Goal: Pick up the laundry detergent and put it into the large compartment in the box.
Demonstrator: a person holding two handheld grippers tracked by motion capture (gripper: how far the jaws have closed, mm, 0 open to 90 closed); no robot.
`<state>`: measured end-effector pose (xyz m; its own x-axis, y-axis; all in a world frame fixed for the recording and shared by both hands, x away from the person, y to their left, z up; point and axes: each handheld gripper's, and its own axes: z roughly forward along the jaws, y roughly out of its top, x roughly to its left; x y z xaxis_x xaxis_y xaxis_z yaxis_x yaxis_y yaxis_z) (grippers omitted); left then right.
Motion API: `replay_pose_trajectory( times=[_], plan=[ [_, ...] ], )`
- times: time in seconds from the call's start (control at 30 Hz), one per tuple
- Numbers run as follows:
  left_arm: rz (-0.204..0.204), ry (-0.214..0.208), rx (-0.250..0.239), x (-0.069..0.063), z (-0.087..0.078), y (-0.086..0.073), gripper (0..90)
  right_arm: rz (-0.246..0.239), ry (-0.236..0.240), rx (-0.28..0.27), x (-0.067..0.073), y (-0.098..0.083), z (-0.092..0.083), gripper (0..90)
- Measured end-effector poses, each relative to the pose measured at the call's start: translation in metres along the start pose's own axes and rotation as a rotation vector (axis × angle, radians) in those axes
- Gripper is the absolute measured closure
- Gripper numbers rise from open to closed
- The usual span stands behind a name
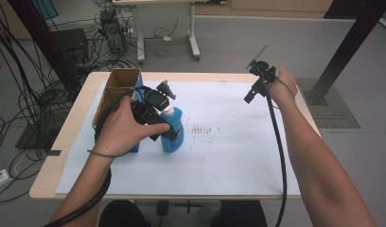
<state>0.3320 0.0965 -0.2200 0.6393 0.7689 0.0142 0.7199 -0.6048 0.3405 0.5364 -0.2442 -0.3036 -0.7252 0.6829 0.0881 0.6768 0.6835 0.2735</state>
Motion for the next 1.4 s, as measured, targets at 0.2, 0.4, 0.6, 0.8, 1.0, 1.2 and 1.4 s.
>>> replay_pose_trajectory(
  times=[0.2,0.4,0.6,0.8,1.0,1.2,1.4],
  plan=[
    [-0.006,-0.001,-0.025,0.006,-0.014,0.013,6.7,-0.013,-0.002,0.003,-0.001,0.002,0.001,8.6],
    [-0.006,0.022,-0.031,0.011,-0.025,0.027,6.7,-0.02,0.0,0.001,-0.001,0.002,0.002,8.6],
    [-0.013,0.013,-0.043,0.017,-0.03,0.036,6.6,-0.026,-0.001,0.006,-0.001,0.003,0.002,8.6],
    [-0.024,0.006,-0.046,0.025,-0.027,0.042,6.5,-0.013,0.002,0.009,0.0,0.002,0.002,8.6],
    [-0.038,0.001,-0.05,0.029,-0.02,0.044,5.4,-0.013,0.002,0.011,-0.002,0.001,0.002,8.6],
    [-0.03,0.006,-0.057,0.03,-0.018,0.045,5.4,-0.009,0.004,0.01,-0.001,0.002,0.003,8.6],
    [-0.014,0.0,-0.074,0.029,-0.015,0.045,5.8,-0.01,0.007,0.017,-0.001,0.002,0.005,8.6]
  ],
)
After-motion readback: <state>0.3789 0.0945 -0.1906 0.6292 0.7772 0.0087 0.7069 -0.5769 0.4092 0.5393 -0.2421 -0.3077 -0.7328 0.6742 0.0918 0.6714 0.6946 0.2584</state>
